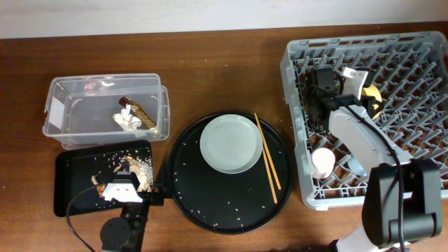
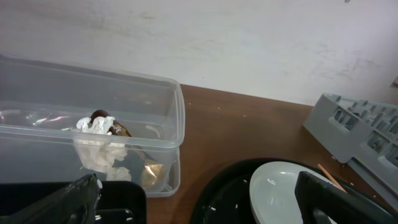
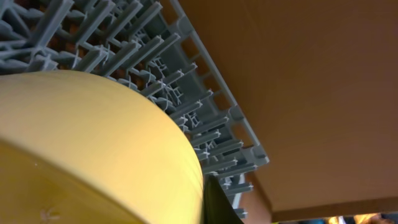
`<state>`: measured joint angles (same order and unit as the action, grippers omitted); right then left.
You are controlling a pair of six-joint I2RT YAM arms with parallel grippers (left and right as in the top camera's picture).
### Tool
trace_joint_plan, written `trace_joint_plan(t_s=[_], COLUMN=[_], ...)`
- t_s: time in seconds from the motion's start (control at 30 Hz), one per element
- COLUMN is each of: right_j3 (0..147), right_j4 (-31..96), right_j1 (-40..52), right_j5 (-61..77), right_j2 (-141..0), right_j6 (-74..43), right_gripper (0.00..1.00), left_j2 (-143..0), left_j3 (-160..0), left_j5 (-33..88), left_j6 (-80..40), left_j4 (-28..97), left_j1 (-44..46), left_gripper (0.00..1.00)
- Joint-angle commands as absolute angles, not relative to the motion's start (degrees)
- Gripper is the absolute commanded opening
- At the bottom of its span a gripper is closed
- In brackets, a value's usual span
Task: Sort waste into correct bins and load items into the dishwasher rack
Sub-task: 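Grasp the white plate with the right gripper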
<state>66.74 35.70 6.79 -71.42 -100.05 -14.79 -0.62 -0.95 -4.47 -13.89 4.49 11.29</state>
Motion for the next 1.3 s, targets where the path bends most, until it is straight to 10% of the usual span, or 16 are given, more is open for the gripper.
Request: trace_joint_plan(t_s=[0.0, 0.1, 0.23, 0.47, 0.73, 0.97, 1.27], right_j3=[67.2, 67.2, 67.2, 74.5, 77.1, 67.2, 65.1], right_j4=[35.7, 37.1, 41.4, 49.1, 58.0, 54.3, 45.8], right_j1=[11.0, 15.1, 18.1, 22.7, 31.1, 37.4, 34.9], right_j5=[-73.5, -69.7, -67.7, -52.4, 12.6, 3.9, 5.9], right_j2=[-100.7, -100.7, -100.6, -93.0, -90.0, -98.9, -107.5], right_j6=[-12.2, -12.2, -12.2, -12.4, -13.4, -43.2, -44.7], right_gripper=[0.04, 0.11, 0.52, 0.64, 0.54, 0.53, 0.37], left_j2=[-0.3, -0.3, -0.3, -0.3, -0.3, -0.3, -0.3], left_j3=[-0.5, -0.5, -0.5, -0.5, -0.5, -0.5, -0.5], left_j5=[-4.3, -4.3, -4.3, -4.3, -4.3, -4.3, -4.3], left_j6=[-13.2, -13.2, -13.2, -13.2, -13.2, -13.2, -13.2], left_j4=[4.3, 4.3, 4.3, 4.3, 4.3, 4.3, 4.3], left_j1=[11.4, 11.4, 11.4, 11.4, 11.4, 11.4, 11.4], left_gripper=[0.99, 0.99, 0.99, 0.99, 0.99, 0.99, 0.99])
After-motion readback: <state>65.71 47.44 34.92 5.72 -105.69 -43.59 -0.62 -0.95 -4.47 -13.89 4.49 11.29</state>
